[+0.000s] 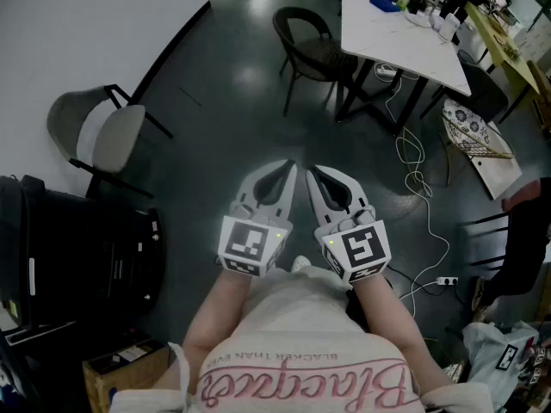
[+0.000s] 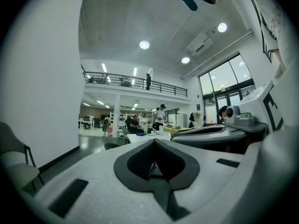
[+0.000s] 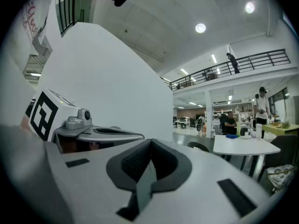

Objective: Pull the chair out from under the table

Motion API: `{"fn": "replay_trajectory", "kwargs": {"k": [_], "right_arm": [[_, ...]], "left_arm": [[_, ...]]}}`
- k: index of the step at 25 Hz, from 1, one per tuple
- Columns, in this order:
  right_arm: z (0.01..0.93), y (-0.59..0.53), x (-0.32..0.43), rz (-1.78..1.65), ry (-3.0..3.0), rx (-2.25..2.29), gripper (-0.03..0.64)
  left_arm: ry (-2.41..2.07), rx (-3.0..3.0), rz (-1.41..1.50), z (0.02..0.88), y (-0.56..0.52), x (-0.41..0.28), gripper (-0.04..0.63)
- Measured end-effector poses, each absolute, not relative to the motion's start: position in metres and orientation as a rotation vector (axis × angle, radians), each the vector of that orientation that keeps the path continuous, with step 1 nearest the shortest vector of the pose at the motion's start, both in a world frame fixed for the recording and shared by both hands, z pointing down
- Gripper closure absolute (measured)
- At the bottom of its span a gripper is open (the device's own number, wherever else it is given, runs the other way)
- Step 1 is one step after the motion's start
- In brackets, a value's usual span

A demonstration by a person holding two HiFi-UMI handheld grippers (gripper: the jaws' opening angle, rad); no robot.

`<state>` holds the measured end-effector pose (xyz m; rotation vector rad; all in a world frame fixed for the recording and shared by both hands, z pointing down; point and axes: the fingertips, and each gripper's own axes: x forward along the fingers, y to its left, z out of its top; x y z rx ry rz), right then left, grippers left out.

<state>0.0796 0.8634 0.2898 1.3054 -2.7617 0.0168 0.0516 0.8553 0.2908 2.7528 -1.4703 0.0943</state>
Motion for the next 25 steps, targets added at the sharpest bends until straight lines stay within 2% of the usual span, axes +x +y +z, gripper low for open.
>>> {"fn": "replay_trajectory", "kwargs": {"k": [14,25], "right_arm": [[0.295,0.866,0.115,0.013,-2.789,1.245,0.614],[0.297,0.835,0.113,0.012,-2.813,1.208,0.614]], "left_arm": [[-1.520,2.729,0.101,0.297,0.857,0.091,0.591],[-1.565,2.689,0.087,0.298,0.826,0.083,0.591]]}}
